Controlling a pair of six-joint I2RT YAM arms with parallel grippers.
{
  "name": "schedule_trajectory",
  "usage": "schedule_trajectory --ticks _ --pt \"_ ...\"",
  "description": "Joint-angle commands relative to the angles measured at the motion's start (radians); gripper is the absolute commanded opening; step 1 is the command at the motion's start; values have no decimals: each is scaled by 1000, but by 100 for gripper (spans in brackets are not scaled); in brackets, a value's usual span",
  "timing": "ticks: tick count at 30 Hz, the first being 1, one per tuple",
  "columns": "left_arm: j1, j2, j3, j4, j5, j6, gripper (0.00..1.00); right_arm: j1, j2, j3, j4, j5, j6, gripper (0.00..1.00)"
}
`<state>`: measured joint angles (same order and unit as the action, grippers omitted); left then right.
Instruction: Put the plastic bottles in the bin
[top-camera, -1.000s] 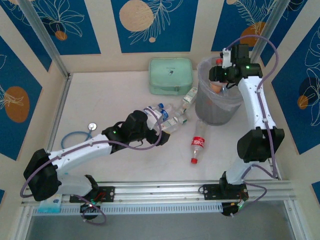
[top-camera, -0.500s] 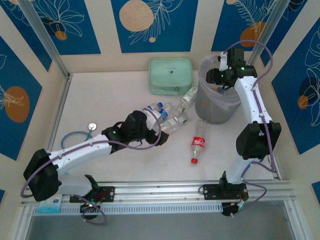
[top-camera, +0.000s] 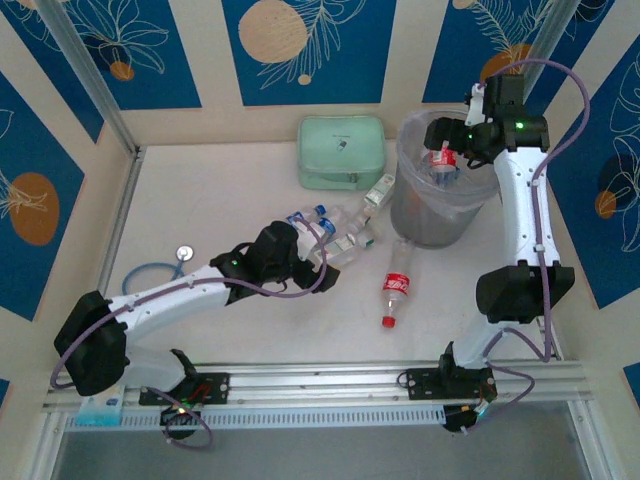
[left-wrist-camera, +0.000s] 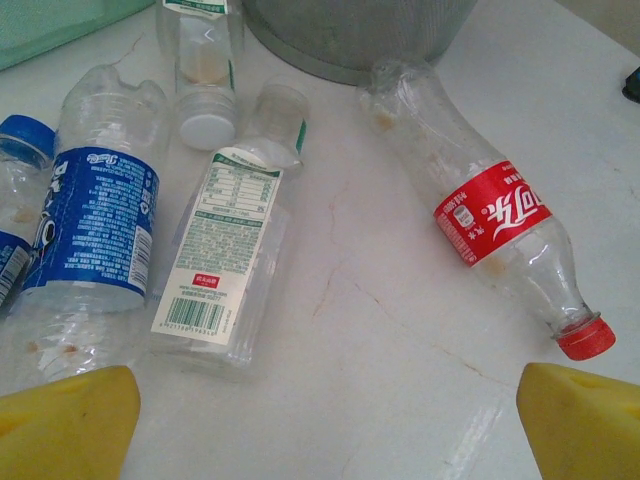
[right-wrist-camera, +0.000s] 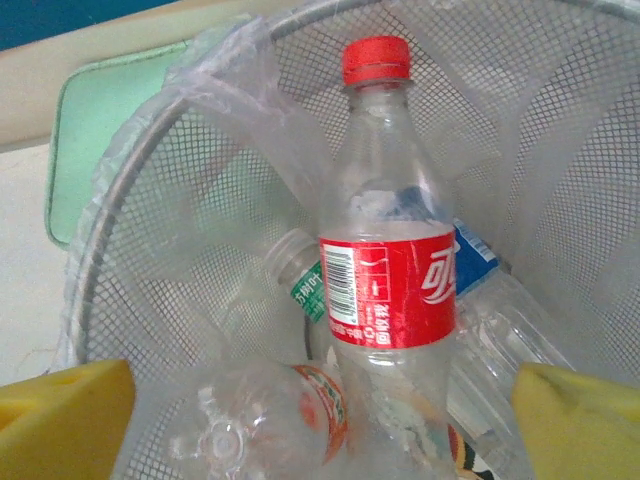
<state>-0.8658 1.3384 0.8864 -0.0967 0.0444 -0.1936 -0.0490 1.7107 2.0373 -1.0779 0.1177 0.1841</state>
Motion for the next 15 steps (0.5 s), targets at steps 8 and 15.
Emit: schedule_trajectory --ticks 8,15 --pt "10 -1 16 2 14 -3 96 31 54 -17 -22 -48 -15 38" --pt "10 -7 -2 -1 2 -5 96 40 87 -174 38 -111 -4 9"
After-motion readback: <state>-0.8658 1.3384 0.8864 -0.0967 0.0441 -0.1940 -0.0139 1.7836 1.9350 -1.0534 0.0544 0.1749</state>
